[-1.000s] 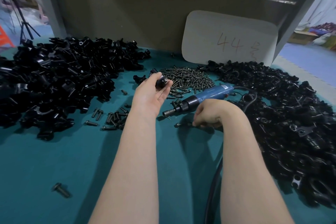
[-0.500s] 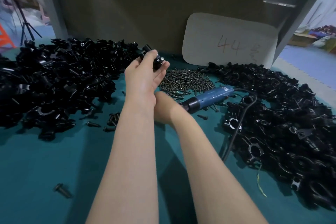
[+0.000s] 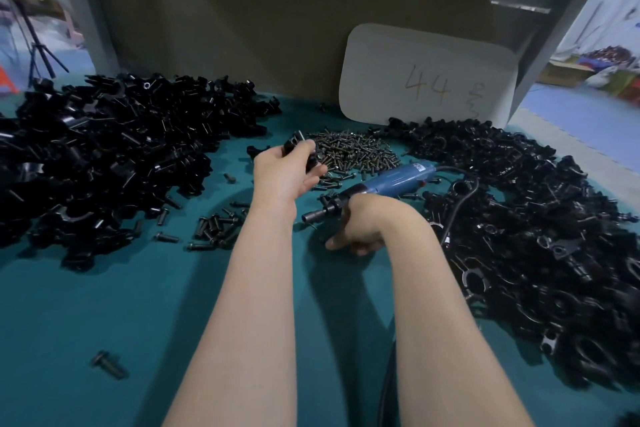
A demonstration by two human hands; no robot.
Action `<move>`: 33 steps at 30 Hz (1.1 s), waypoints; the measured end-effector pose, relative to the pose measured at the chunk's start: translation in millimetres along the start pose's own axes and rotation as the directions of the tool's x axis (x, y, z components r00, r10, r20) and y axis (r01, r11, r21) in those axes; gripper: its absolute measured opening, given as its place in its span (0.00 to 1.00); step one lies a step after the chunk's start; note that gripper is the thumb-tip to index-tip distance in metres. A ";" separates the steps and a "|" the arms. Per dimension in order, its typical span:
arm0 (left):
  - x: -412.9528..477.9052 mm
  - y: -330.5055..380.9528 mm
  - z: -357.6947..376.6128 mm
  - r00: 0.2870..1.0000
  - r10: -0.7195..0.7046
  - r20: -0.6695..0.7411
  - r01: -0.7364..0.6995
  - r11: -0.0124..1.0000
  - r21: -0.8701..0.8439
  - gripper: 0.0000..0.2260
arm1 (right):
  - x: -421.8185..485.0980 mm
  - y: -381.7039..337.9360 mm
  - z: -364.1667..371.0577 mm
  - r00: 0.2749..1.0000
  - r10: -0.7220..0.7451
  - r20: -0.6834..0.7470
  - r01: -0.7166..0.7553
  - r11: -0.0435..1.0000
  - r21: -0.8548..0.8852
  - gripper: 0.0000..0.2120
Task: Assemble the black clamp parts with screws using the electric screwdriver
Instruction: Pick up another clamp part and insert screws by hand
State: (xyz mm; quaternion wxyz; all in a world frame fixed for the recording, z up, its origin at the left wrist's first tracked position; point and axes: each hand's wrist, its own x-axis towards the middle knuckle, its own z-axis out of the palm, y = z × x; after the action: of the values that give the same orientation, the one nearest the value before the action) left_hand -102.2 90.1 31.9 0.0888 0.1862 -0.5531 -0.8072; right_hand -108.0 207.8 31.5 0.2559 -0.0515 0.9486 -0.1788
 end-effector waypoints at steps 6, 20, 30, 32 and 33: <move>5.5 -5.5 0.3 1.000 0.006 0.001 -0.006 0.999 0.044 0.05 | -8.1 2.4 -8.4 0.999 -0.035 0.006 0.035 0.999 0.037 0.06; 4.6 -15.2 4.6 0.905 0.424 0.037 -0.321 0.621 0.715 0.10 | -4.7 -16.3 -12.0 0.630 -0.076 -0.773 0.488 0.813 0.318 0.02; 0.0 -12.7 10.4 0.892 0.429 0.144 -0.353 0.460 0.815 0.12 | -3.6 -13.9 -15.1 0.589 -0.175 -0.789 0.451 0.881 0.141 0.04; -1.0 -13.0 11.5 0.887 0.431 0.169 -0.372 0.448 0.813 0.11 | -2.8 -14.3 -14.3 0.583 -0.169 -0.795 0.457 0.877 0.148 0.02; -1.5 -12.8 12.0 0.882 0.437 0.178 -0.383 0.442 0.812 0.11 | -2.5 -14.6 -14.0 0.579 -0.159 -0.800 0.466 0.869 0.165 0.02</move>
State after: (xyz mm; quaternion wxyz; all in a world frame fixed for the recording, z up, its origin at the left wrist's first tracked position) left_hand -104.8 105.7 24.2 0.1986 0.0894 -0.8911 -0.3981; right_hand -112.7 199.1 49.3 -0.2009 -0.0931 0.8912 -0.3960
